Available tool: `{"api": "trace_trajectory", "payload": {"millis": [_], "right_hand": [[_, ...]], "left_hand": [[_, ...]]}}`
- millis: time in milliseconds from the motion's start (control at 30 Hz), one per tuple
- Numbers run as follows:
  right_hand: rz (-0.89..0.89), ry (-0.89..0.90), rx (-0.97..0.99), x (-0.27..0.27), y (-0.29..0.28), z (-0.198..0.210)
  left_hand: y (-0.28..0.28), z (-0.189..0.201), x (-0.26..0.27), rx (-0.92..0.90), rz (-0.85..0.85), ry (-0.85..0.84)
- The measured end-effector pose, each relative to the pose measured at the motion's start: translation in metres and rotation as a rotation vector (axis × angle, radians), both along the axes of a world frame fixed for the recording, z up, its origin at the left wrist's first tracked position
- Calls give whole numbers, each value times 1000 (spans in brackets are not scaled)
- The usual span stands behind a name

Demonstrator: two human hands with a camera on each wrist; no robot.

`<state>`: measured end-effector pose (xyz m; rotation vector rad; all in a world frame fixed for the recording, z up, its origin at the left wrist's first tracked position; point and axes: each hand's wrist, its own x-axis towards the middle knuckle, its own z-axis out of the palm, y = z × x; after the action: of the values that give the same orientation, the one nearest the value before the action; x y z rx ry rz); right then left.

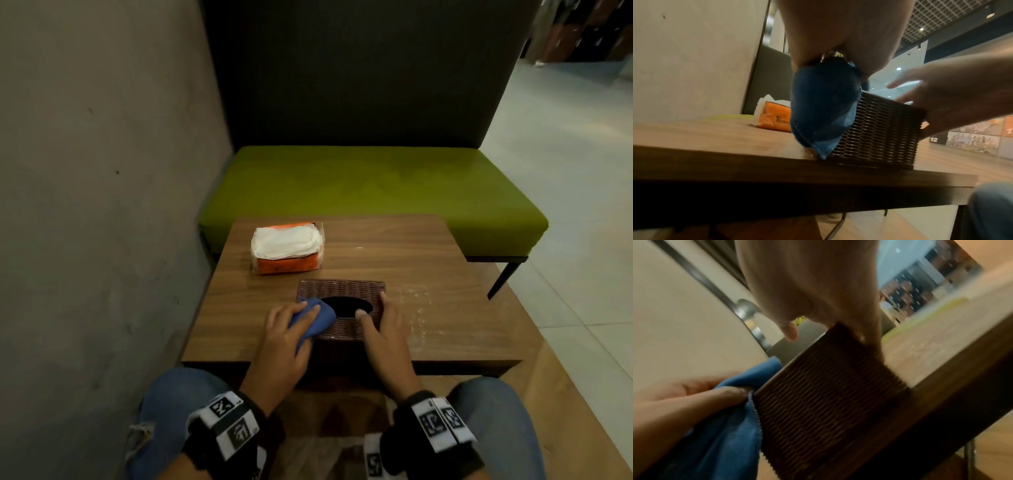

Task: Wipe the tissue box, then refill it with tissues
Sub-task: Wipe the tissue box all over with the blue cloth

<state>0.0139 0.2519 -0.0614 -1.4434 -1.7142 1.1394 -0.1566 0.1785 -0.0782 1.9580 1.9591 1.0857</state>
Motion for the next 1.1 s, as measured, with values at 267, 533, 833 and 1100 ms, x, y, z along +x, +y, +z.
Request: {"api": "trace_trajectory", "payload": {"millis": [267,533,833,1100], "right_hand": [[-157,-519,184,-22,16,2],[-107,-522,200,-22,26,2],[-57,-412,282,-17,36,-10],[12,-366,282,-9,47,-12]], "left_hand": [[-7,15,-22,-70,-447,152],[1,6,6,-24,-202,38],[10,16,4,-30,-200,211],[-13,24,-9,-107,-440,297]]}}
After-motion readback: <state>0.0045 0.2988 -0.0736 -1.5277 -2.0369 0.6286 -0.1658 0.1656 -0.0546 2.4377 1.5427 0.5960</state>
